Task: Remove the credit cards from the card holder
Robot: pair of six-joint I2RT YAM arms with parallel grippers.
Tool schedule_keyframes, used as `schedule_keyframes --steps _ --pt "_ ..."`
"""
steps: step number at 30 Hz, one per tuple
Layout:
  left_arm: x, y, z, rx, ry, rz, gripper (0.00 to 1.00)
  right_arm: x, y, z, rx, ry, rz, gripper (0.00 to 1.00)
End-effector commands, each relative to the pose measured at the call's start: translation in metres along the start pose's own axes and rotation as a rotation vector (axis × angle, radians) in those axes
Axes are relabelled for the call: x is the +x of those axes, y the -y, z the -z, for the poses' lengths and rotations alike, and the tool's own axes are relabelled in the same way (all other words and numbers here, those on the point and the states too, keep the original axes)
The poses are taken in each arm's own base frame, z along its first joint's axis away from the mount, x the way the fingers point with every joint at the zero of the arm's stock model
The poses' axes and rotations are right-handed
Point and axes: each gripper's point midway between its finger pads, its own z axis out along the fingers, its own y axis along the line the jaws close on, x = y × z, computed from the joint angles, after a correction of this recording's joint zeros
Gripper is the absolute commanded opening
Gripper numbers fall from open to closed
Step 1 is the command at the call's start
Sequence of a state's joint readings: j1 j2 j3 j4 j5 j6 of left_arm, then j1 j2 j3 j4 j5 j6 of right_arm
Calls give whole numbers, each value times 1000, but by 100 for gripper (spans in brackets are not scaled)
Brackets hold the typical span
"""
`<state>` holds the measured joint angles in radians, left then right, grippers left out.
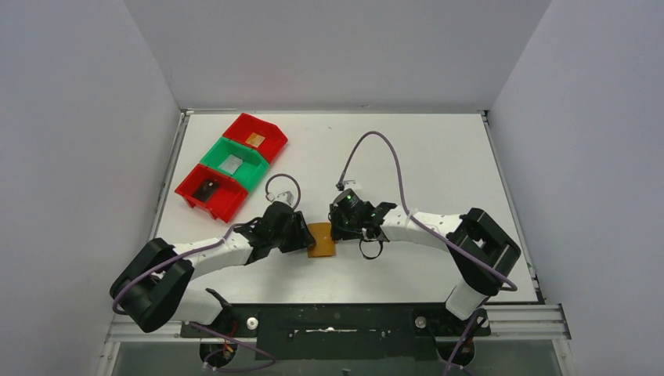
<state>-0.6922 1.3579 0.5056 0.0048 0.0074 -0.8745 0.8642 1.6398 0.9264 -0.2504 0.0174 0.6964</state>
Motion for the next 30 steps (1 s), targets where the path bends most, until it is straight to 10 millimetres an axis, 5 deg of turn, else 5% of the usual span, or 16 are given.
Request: schedule_keyframes --steps 1,6,12,30 --pt "13 -23 3 -90 -43 -33 45 -14 -16 1 -13 39 13 43" --pt "12 -23 3 -89 -43 -33 45 -14 -28 0 -44 39 24 54" --pt "13 -24 4 -92 -42 -34 45 -14 -33 -4 -52 34 27 56" --pt "11 -22 4 -89 -38 -36 45 -20 10 13 96 111 -61 33"
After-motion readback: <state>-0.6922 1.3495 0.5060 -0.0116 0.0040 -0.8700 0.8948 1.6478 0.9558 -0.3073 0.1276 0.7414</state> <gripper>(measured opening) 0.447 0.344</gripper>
